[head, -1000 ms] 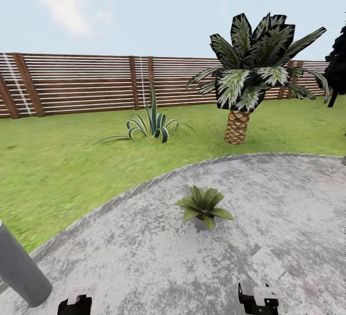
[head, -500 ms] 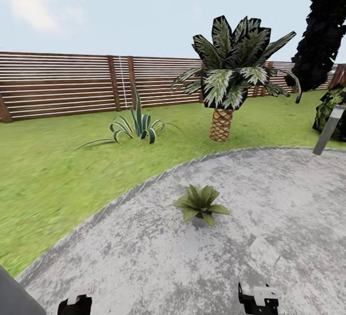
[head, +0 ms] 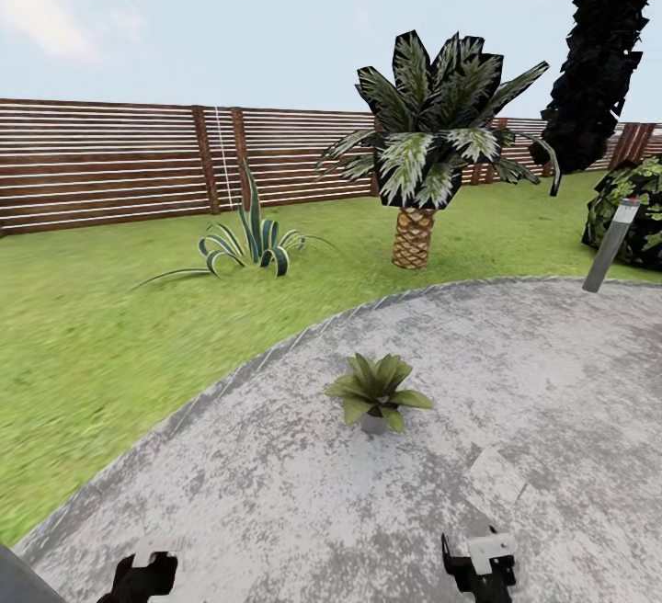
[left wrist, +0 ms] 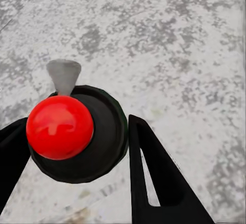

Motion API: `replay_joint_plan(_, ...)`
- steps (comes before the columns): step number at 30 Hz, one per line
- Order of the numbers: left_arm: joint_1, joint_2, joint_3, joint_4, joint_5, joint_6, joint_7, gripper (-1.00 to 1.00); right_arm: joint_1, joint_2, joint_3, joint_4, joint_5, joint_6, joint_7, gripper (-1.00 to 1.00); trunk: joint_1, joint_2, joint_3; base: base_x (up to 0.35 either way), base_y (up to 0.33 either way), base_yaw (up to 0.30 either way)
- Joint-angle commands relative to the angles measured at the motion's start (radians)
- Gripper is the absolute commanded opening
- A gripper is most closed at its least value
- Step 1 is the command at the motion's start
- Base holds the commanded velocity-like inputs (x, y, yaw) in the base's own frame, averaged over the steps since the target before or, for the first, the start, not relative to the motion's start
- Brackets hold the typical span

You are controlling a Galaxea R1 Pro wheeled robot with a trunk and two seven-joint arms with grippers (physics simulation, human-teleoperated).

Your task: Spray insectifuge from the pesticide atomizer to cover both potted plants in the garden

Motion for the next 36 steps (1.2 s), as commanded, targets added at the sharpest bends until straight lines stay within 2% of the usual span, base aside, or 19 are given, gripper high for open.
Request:
replay_joint_plan(1,-0.001,0.001,0.009,-0.009,-0.033,-0.002,-0.009,-1.00,-0.001,0.000,0.028,-0.020,0.033,-0.001,-0.005,1.00,0.000,0.000,-0.001,0.000,0.000,0.000)
replay_joint_plan(3,-0.003,0.002,0.009,-0.064,-0.112,0.003,-0.044,-1.00,-0.001,0.001,0.099,-0.085,0.094,0.012,0.043,1.00,0.000,0.000,-0.001,0.000,0.000,0.000)
replay_joint_plan(4,-0.004,0.002,0.009,-0.084,-0.137,0.005,-0.072,-1.00,-0.001,0.002,0.112,-0.102,0.110,0.024,0.085,1.00,0.000,0.000,-0.001,0.000,0.000,0.000)
replay_joint_plan(5,-0.004,0.003,0.009,-0.113,-0.171,0.009,-0.124,-1.00,-0.004,0.002,0.123,-0.119,0.129,0.054,0.176,1.00,0.000,0.000,-0.001,0.000,0.000,0.000)
replay_joint_plan(8,-0.005,0.004,0.007,-0.174,-0.231,0.011,-0.250,-1.00,-0.029,0.002,0.132,-0.153,0.144,0.120,0.415,1.00,0.000,0.000,-0.001,0.000,0.000,0.000)
replay_joint_plan(9,-0.005,0.007,0.003,-0.190,-0.264,0.012,-0.305,-1.00,-0.039,0.002,0.133,-0.174,0.147,0.131,0.483,1.00,0.000,0.000,-0.001,0.000,0.000,0.000)
replay_joint_plan(10,-0.009,0.013,0.000,-0.208,-0.328,0.013,-0.394,-1.00,-0.049,0.001,0.134,-0.206,0.149,0.142,0.557,1.00,0.000,0.000,-0.001,0.000,0.000,0.000)
replay_joint_plan(12,-0.032,0.017,-0.001,-0.232,-0.423,0.016,-0.519,-1.00,-0.058,-0.001,0.134,-0.250,0.151,0.150,0.633,1.00,0.000,0.000,-0.001,0.000,0.000,0.000)
replay_joint_plan(14,-0.060,0.019,-0.003,-0.243,-0.475,0.019,-0.616,-1.00,-0.064,-0.004,0.135,-0.283,0.167,0.153,0.703,1.00,0.000,0.000,-0.001,0.000,0.000,0.000)
replay_joint_plan(15,-0.072,0.019,-0.004,-0.247,-0.492,0.020,-0.665,-1.00,-0.070,-0.006,0.135,-0.298,0.189,0.154,0.745,1.00,0.000,0.000,-0.001,0.000,0.000,0.000)
replay_joint_plan(16,-0.094,0.016,-0.005,-0.250,-0.529,0.024,-0.726,-1.00,-0.086,-0.007,0.135,-0.312,0.232,0.154,0.801,1.00,0.000,0.000,-0.001,0.000,0.000,0.000)
replay_joint_plan(19,-0.110,-0.001,-0.021,-0.268,-0.541,0.041,-0.741,-1.00,-0.102,0.010,0.152,-0.318,0.240,0.172,0.816,1.00,0.000,0.000,-0.001,0.000,0.000,0.000)
replay_joint_plan(20,-0.116,-0.006,-0.026,-0.269,-0.546,0.046,-0.745,-1.00,-0.108,0.016,0.146,-0.316,0.237,0.171,0.822,1.00,0.000,0.000,-0.001,0.000,0.000,0.000)
replay_joint_plan(21,-0.110,0.000,-0.020,-0.266,-0.551,0.040,-0.739,-1.00,-0.114,0.022,0.140,-0.310,0.231,0.166,0.815,1.00,0.000,0.000,-0.001,0.000,0.000,0.000)
replay_joint_plan(25,-0.087,0.021,-0.004,-0.265,-0.534,0.018,-0.717,-1.00,-0.113,0.040,0.123,-0.307,0.225,0.143,0.793,1.00,0.000,0.000,-0.001,0.000,0.000,0.000)
replay_joint_plan(30,-0.098,0.018,-0.023,-0.265,-0.520,0.009,-0.718,-1.00,-0.112,0.043,0.125,-0.306,0.225,0.144,0.775,1.00,0.000,0.000,-0.001,0.000,0.000,0.000)
replay_joint_plan(35,-0.123,-0.010,-0.050,-0.267,-0.521,0.032,-0.746,-1.00,-0.118,0.054,0.149,-0.315,0.226,0.144,0.782,1.00,0.000,0.000,-0.001,0.000,0.000,0.000)
replay_joint_plan(36,-0.204,-0.067,-0.294,-0.267,-0.521,0.128,-0.801,-1.00,-0.121,0.061,0.259,-0.317,0.224,0.145,0.853,1.00,0.000,0.000,-0.001,0.000,0.000,0.000)
